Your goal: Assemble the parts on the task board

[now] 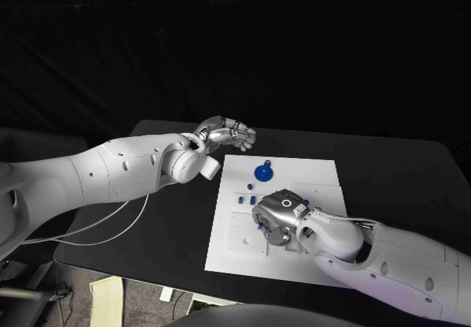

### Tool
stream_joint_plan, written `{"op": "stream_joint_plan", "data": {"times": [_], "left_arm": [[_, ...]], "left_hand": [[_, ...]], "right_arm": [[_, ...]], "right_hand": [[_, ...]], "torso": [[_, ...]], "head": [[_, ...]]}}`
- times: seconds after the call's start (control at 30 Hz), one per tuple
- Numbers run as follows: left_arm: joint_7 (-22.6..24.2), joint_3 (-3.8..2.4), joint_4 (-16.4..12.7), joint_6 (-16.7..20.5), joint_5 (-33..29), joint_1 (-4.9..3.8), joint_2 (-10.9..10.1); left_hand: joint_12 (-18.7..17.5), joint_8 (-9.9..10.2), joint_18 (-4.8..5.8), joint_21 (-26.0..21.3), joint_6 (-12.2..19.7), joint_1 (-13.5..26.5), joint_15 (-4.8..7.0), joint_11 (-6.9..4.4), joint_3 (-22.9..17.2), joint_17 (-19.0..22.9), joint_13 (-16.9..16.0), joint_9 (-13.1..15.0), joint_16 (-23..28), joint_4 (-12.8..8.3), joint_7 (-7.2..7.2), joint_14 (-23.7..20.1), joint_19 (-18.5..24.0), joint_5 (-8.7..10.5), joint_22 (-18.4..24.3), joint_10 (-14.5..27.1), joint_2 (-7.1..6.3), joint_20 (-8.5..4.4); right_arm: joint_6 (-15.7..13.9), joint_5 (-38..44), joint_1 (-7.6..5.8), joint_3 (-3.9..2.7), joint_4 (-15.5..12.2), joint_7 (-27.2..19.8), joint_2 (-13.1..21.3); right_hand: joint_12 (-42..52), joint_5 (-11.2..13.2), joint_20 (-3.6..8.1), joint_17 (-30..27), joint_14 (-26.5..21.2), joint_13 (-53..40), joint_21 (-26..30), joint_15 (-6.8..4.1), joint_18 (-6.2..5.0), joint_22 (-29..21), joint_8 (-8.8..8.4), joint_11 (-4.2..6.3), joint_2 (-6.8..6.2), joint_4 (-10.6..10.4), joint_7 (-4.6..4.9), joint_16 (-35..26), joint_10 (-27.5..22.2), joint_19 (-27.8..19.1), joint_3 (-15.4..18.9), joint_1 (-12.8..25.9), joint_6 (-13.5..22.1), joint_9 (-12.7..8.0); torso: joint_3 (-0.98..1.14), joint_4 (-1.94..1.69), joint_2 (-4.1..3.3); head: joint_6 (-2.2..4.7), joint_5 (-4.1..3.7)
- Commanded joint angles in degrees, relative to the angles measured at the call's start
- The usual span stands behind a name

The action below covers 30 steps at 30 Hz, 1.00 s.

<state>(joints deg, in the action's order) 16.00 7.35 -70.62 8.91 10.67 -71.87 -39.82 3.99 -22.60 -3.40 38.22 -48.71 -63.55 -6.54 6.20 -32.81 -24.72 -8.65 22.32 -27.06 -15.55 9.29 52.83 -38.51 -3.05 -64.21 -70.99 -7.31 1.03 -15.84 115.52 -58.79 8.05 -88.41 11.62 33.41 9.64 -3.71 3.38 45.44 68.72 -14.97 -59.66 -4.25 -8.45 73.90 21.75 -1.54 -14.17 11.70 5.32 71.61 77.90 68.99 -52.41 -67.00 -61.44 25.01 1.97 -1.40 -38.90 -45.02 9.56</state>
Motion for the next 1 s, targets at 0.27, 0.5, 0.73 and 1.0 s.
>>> {"op": "stream_joint_plan", "data": {"times": [0.27,0.5,0.73,1.0], "left_arm": [[0.19,-0.04,-0.08,-0.55,-0.33,-0.06,0.17],[0.06,-0.04,-0.06,-0.66,-0.33,-0.06,0.15],[-0.1,-0.04,-0.04,-0.8,-0.33,-0.06,0.16],[-0.18,-0.04,-0.06,-0.86,-0.33,-0.06,0.25]], "left_hand": [[0.17,-0.25,-0.97,-0.39,0.37,-0.46,-0.54,0.04,0.23,-0.08,0.09,-0.08,0.42,0.01,0.14,0.03,-0.01,-0.26,-0.09,0.04,0.21,0.27],[0.16,-0.24,-0.97,-0.41,0.38,-0.46,-0.55,0.05,0.24,-0.09,0.11,-0.09,0.47,0.03,0.15,0.03,0.0,-0.26,-0.11,0.05,0.21,0.28],[0.15,-0.24,-0.97,-0.44,0.41,-0.46,-0.56,0.06,0.25,-0.1,0.13,-0.09,0.53,0.03,0.16,0.02,0.01,-0.25,-0.12,0.08,0.19,0.29],[0.14,-0.23,-0.97,-0.47,0.43,-0.45,-0.58,0.08,0.27,-0.12,0.15,-0.1,0.58,0.05,0.17,0.02,0.03,-0.25,-0.13,0.11,0.18,0.3]], "right_arm": [[1.37,0.66,0.23,0.15,-0.19,0.03,-0.18],[1.22,0.08,0.33,0.18,0.05,-0.18,-0.21],[1.5,0.16,0.36,0.18,0.19,-0.07,-0.34],[3.43,0.27,0.36,0.26,0.78,0.16,-0.97]], "right_hand": [[-0.27,-0.24,0.28,0.11,-0.02,-0.11,-0.35,-0.39,-6.55,0.07,0.16,-0.1,0.03,-0.06,0.06,-0.4,0.26,0.25,-0.17,-0.32,-0.29,0.12],[-0.28,-0.25,0.28,0.13,-0.02,-0.13,-0.35,-0.39,-6.55,0.08,0.16,-0.1,0.06,-0.07,0.07,-0.42,0.28,0.25,-0.16,-0.29,-0.29,0.13],[-0.3,-0.3,0.29,0.16,-0.01,-0.15,-0.35,-0.39,-6.55,0.08,0.15,-0.09,0.09,-0.05,0.06,-0.43,0.28,0.25,-0.16,-0.3,-0.28,0.15],[-0.34,-0.36,0.29,0.18,-0.01,-0.16,-0.35,-0.39,-6.55,0.09,0.13,-0.1,0.13,-0.03,0.07,-0.45,0.26,0.24,-0.15,-0.28,-0.25,0.16]], "torso": [[-0.02,0.0,0.01],[0.01,-0.01,0.0],[0.02,0.0,0.01],[0.0,0.03,0.03]], "head": [[-0.22,0.16],[-0.35,0.38],[-0.42,0.68],[-0.47,0.6]]}}
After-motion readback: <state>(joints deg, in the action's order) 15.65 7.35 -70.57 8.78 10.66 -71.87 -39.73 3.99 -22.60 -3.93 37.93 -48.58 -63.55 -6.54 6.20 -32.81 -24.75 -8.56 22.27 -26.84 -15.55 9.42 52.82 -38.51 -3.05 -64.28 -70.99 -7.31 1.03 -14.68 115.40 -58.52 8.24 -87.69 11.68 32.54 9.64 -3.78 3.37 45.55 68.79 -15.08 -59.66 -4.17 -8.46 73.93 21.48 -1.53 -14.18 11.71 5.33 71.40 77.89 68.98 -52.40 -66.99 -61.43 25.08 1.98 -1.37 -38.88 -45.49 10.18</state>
